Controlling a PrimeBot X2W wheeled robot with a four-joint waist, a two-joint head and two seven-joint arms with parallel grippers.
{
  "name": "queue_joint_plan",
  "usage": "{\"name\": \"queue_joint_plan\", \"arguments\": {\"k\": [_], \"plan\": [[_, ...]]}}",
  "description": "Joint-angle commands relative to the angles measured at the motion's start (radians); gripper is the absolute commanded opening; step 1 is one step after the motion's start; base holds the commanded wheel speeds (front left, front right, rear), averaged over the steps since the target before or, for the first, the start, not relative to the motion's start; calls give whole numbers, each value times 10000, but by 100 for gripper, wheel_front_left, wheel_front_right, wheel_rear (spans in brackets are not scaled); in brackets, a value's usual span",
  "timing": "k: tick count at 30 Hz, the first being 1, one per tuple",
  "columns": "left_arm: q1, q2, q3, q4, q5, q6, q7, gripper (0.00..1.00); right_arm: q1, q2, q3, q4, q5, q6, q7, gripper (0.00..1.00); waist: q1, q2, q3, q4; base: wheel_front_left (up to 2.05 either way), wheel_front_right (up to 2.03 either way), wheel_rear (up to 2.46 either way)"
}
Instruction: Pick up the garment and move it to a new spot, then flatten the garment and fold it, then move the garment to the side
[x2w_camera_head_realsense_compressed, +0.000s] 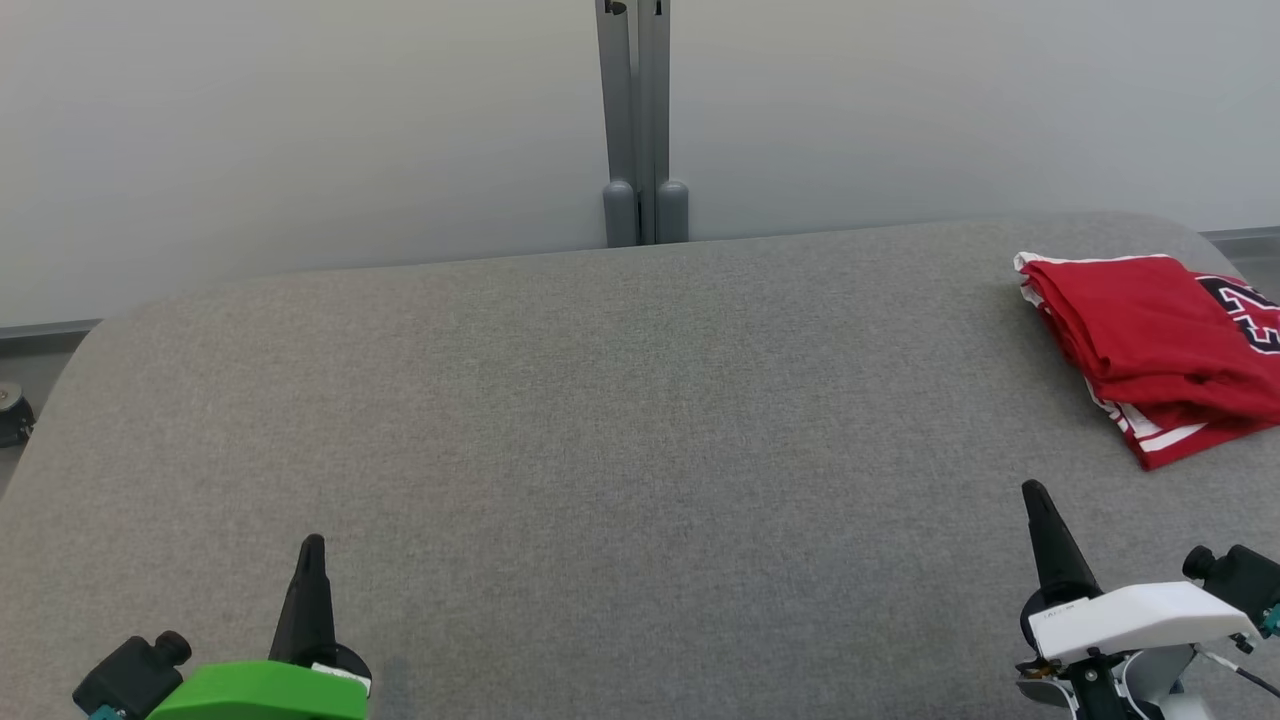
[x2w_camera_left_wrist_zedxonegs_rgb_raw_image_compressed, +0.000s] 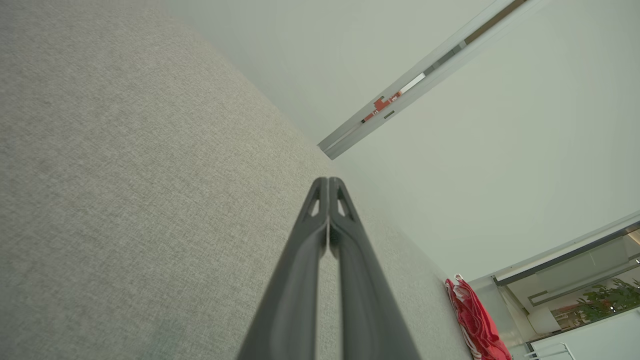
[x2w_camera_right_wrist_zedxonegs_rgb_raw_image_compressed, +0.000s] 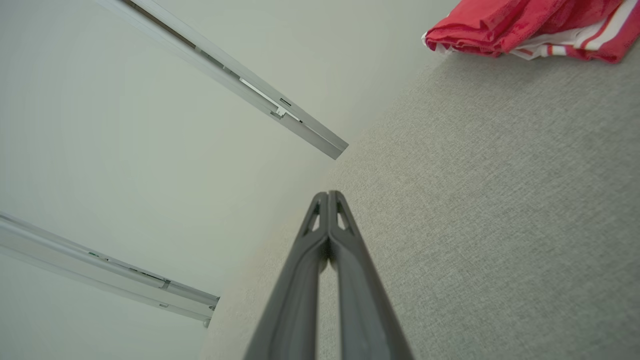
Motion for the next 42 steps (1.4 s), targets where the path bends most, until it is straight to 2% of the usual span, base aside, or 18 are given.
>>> {"name": "queue_joint_plan", "arguments": {"k": [1, 19, 42], "plan": [[-323, 110, 73, -37, -323, -106, 64, 0, -273, -2, -64, -62, 312, 7, 71, 0, 0, 0, 13, 1, 0, 0, 0], [-783, 202, 293, 266, -2377, -320, 480, 0, -623, 35, -268, 133, 2225, 6, 532, 0, 0, 0, 178, 7, 0, 0, 0], [-1274, 289, 553, 584, -4501, -546, 940, 0, -988, 77, -490, 345, 4239, 5, 1016, 0, 0, 0, 384, 16, 0, 0, 0]]}}
